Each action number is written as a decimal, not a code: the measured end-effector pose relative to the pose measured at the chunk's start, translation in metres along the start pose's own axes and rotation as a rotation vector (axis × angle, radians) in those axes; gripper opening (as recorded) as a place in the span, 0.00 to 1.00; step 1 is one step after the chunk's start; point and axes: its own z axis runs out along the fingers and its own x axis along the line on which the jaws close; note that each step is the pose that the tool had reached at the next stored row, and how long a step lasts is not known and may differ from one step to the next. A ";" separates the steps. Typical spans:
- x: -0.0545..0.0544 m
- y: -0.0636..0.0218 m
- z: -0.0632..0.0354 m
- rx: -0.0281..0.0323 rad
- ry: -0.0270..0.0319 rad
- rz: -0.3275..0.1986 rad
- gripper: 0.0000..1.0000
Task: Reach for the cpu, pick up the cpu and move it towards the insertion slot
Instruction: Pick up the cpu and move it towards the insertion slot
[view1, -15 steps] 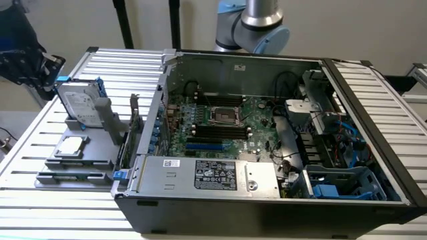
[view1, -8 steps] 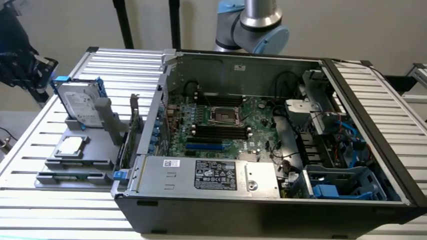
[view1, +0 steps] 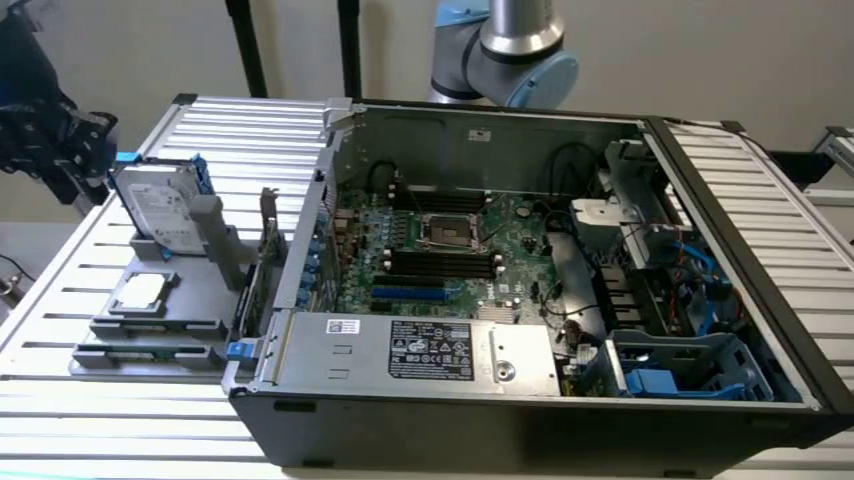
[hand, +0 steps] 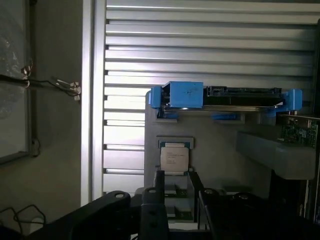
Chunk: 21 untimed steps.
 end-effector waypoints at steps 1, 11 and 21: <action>0.000 0.0000 0.0003 -0.0001 -0.0001 0.000 0.36; -0.001 -0.0006 0.0156 0.0000 0.0000 0.000 0.65; -0.005 -0.0014 0.0339 0.0000 0.0000 0.000 0.65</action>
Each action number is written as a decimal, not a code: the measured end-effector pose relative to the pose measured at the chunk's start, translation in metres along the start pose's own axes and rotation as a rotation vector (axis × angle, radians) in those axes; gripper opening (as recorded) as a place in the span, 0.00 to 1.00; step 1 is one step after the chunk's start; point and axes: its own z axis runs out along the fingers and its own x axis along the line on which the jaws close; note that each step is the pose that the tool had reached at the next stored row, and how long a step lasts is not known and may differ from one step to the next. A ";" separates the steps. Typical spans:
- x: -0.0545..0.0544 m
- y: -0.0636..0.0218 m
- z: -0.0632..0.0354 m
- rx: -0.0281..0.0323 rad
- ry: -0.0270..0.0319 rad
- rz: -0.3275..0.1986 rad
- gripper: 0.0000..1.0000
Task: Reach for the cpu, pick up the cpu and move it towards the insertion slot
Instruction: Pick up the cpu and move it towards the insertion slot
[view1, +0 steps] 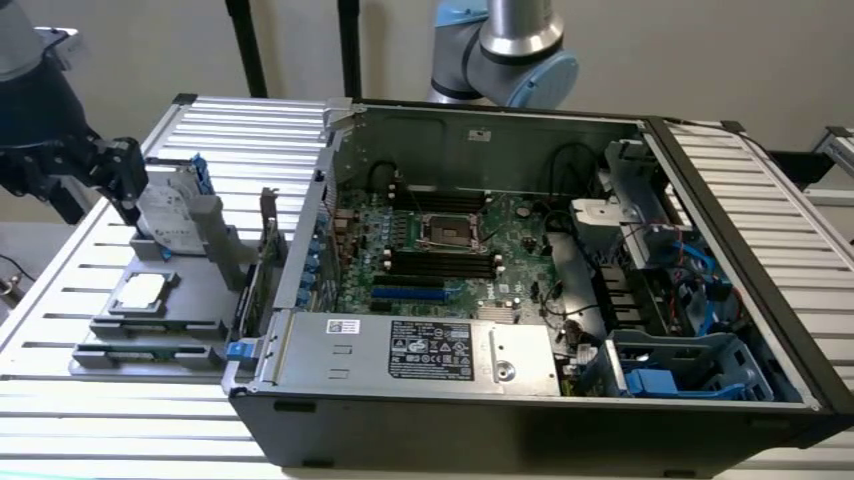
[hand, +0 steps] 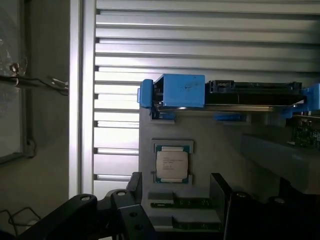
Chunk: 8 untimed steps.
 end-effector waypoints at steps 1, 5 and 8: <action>0.000 -0.0002 0.0018 0.0000 0.0000 0.000 0.65; 0.000 -0.0012 0.0090 0.0000 0.0000 0.000 0.65; 0.000 -0.0023 0.0145 0.0000 0.0000 0.000 0.65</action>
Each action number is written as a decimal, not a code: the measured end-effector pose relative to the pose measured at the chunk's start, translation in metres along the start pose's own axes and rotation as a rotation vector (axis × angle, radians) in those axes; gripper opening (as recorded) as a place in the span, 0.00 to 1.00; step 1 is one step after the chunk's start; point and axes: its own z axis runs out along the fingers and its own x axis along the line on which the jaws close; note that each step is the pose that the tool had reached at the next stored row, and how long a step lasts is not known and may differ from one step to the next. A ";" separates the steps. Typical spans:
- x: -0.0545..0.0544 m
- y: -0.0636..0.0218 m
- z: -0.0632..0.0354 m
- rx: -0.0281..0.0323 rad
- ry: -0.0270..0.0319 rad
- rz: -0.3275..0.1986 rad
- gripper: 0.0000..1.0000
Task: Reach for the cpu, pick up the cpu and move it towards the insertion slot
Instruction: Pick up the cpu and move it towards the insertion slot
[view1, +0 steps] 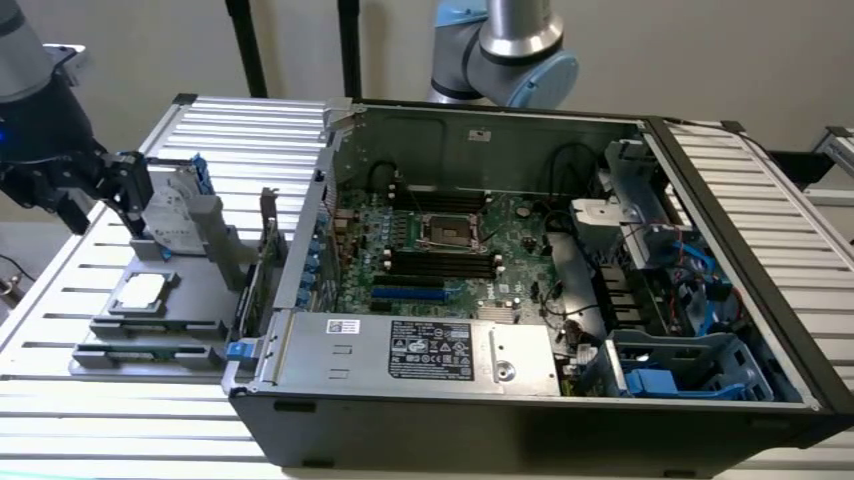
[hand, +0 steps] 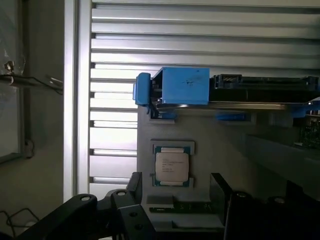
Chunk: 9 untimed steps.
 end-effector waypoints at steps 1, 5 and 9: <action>0.000 -0.0005 0.0017 0.0000 0.0001 0.000 0.65; 0.000 -0.0028 0.0090 0.0000 0.0001 0.000 0.65; 0.000 -0.0052 0.0161 0.0000 0.0000 0.000 0.65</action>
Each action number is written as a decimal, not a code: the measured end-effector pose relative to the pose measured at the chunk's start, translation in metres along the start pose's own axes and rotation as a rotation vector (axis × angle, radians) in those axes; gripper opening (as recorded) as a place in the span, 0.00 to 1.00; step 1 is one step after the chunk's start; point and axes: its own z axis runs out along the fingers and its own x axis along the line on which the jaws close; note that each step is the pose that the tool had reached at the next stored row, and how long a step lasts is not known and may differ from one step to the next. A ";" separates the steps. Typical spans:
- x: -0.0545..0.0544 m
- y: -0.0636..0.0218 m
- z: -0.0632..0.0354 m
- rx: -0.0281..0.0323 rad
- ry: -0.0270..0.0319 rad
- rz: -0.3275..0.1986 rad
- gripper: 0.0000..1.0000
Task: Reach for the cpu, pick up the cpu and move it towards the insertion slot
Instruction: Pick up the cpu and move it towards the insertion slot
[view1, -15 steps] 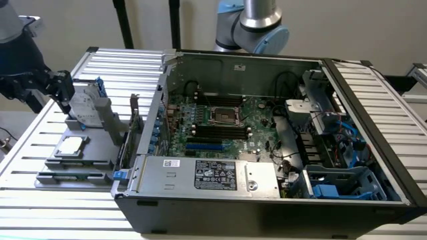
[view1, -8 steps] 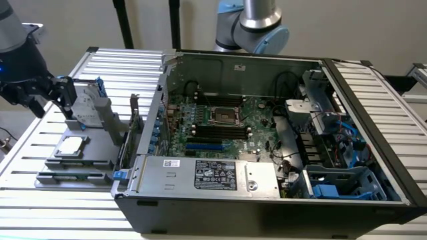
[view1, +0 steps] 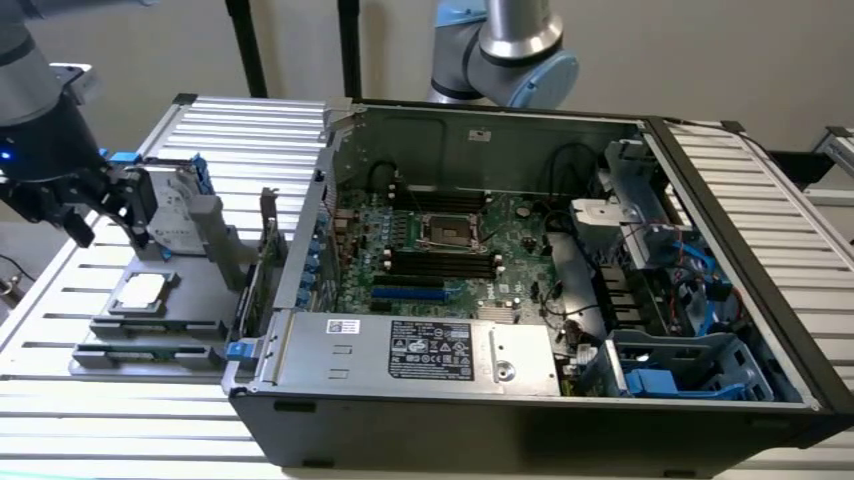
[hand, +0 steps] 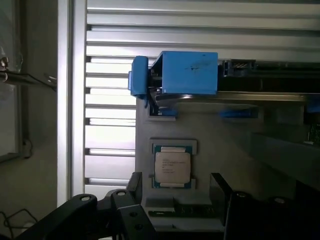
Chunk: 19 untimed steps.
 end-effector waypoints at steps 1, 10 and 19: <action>0.000 -0.0006 0.0017 0.0001 0.0001 0.000 0.65; 0.000 -0.0046 0.0180 0.0000 0.0000 0.000 0.65; 0.000 -0.0061 0.0343 0.0000 0.0000 0.000 0.65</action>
